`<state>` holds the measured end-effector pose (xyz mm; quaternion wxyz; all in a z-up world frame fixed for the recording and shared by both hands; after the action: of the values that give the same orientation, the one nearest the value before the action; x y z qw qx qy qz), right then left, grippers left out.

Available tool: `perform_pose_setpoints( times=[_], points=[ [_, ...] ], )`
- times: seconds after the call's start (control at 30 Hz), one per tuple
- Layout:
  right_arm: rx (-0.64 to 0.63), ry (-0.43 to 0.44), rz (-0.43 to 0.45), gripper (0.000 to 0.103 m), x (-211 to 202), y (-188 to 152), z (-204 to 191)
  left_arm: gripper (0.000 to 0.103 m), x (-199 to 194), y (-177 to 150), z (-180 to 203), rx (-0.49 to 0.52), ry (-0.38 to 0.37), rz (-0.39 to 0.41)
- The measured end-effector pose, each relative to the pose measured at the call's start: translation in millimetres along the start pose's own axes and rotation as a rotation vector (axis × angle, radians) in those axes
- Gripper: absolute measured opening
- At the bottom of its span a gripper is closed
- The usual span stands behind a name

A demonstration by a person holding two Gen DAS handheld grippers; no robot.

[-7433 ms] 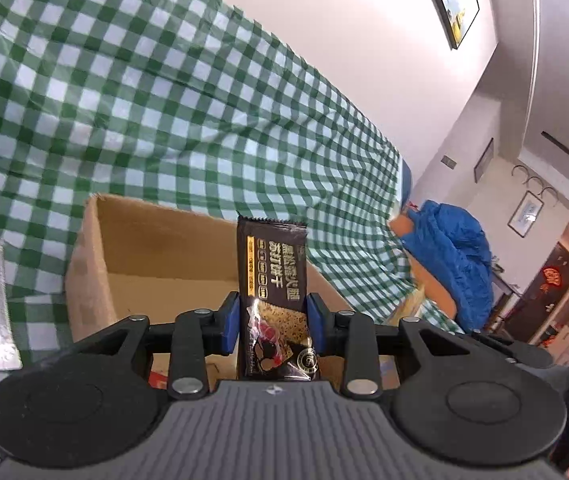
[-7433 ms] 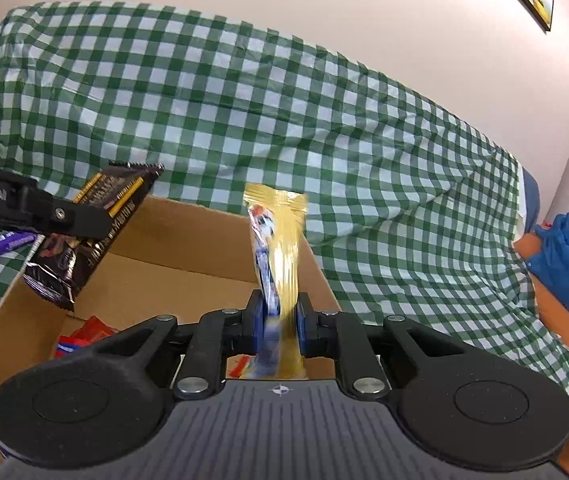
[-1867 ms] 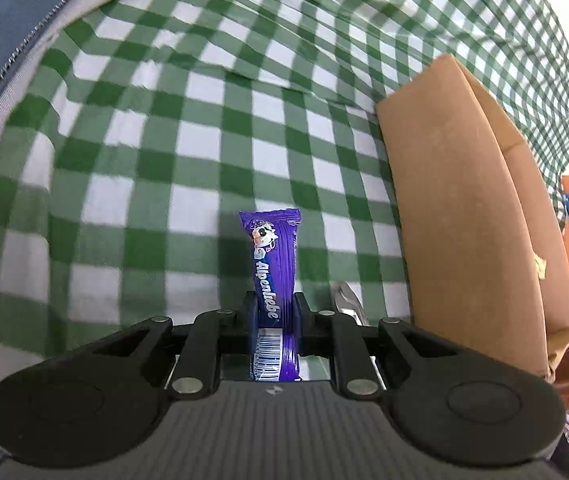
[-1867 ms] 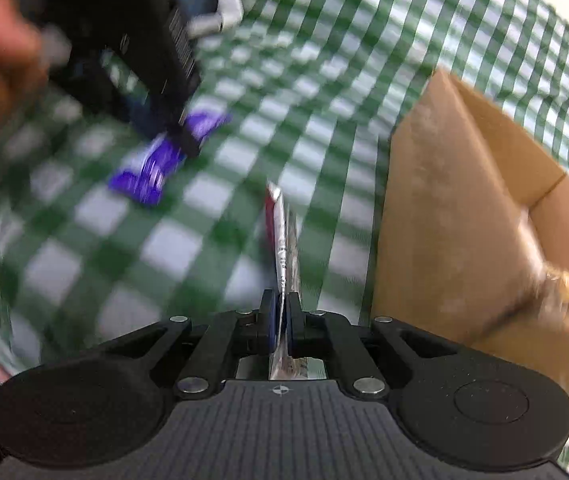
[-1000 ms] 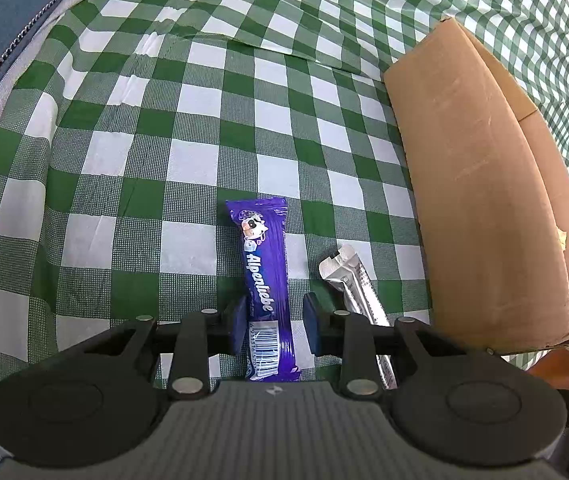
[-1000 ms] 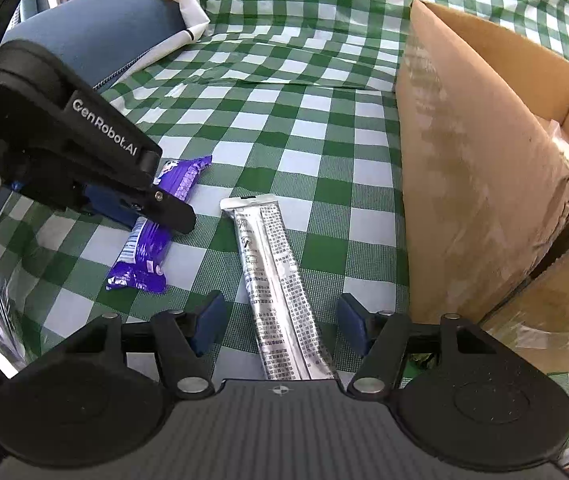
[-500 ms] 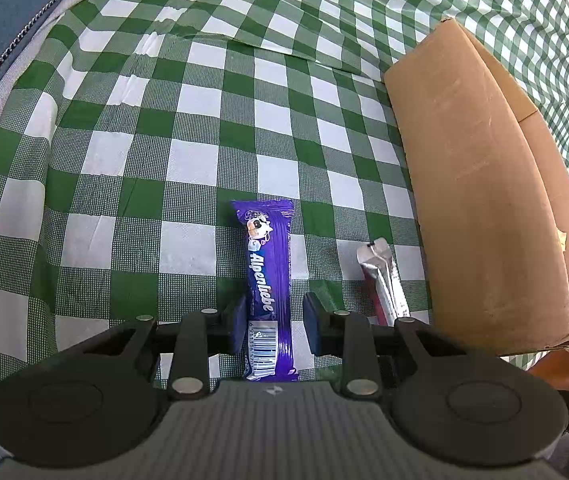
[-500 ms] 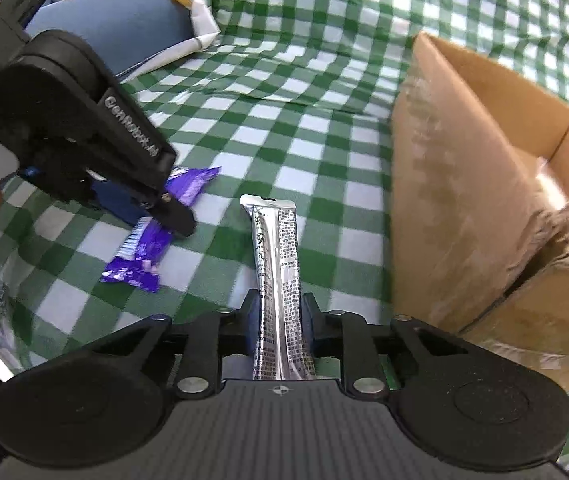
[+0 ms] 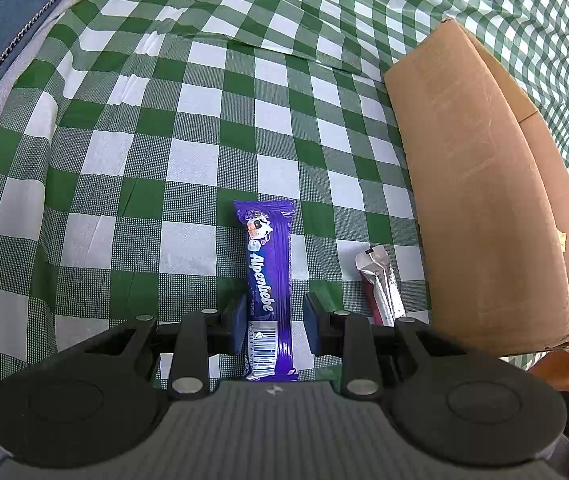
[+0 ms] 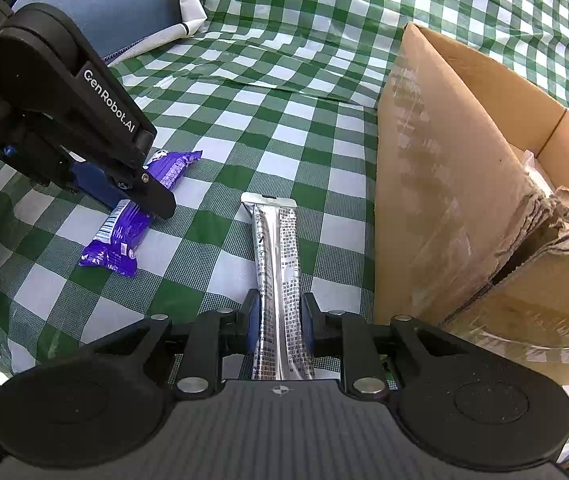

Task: Organize snacks
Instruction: 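Close the left tool on the purple candy while the right tool grasps the silver stick pack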

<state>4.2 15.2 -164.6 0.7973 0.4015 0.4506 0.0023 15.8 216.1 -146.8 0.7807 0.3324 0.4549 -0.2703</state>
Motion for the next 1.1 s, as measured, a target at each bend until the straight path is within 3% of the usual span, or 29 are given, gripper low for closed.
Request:
perform_pose_setpoints(
  times=[0.33, 0.6, 1.1],
  points=[
    [-0.001, 0.000, 0.001, 0.022, 0.3, 0.2, 0.6, 0.032, 0.2, -0.1, -0.3, -0.003, 0.001, 0.000],
    [-0.003, 0.000, 0.001, 0.022, 0.3, 0.5, 0.7, 0.019, 0.1, -0.4, 1.3, 0.008, 0.011, 0.007],
    [0.001, -0.051, 0.050, 0.020, -12.4, 12.0, 5.2, 0.018, -18.7, 10.5, 3.4, -0.025, -0.048, 0.115]
  ],
)
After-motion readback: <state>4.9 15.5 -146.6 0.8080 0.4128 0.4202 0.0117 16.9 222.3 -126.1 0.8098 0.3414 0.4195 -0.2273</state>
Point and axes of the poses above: each gripper's, at about its wrist camera, not at the fingertips, and x roughly the way its jaws point, z to its right, y to its top, the point moved 6 cm from there along x, roughly the way its jaws point, and after that the axes turned 11 degrees about -x, right-handed, at the moved point
